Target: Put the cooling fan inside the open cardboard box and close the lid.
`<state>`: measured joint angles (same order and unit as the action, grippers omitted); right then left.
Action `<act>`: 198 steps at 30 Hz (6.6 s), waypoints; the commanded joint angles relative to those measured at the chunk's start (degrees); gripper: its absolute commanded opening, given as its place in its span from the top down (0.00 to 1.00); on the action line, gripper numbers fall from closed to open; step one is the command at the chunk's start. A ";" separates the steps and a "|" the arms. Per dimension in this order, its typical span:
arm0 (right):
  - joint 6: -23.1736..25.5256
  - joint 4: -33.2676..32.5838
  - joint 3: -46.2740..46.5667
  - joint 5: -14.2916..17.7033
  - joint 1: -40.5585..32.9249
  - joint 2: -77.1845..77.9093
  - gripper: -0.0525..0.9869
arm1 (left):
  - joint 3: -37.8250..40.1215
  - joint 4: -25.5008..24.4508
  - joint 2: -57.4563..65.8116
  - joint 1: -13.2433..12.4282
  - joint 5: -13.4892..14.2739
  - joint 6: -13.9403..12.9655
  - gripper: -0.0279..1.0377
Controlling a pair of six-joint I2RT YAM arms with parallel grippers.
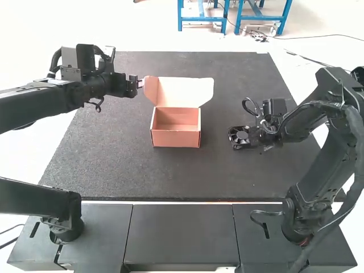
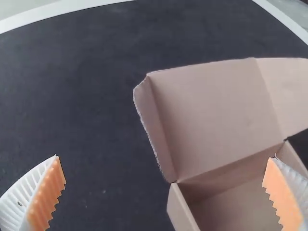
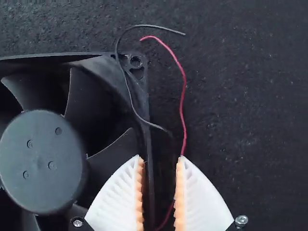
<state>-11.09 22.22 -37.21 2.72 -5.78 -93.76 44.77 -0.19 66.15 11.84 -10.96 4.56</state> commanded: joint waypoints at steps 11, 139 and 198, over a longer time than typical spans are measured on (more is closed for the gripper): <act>2.39 3.01 4.08 -5.01 0.42 7.45 0.97 | -0.56 -0.69 -1.55 -1.20 -0.38 -3.15 0.06; 19.44 -13.43 -28.88 -16.08 -27.00 -4.07 0.34 | -16.56 6.51 -18.34 1.70 7.80 -3.94 0.07; 10.04 -10.18 -37.41 -13.80 -16.19 -10.48 0.90 | -14.72 18.91 -5.86 -8.23 8.24 -3.33 0.06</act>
<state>-2.00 11.73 -75.24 -10.13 -21.69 -103.11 30.44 17.93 61.80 4.08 -1.96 0.93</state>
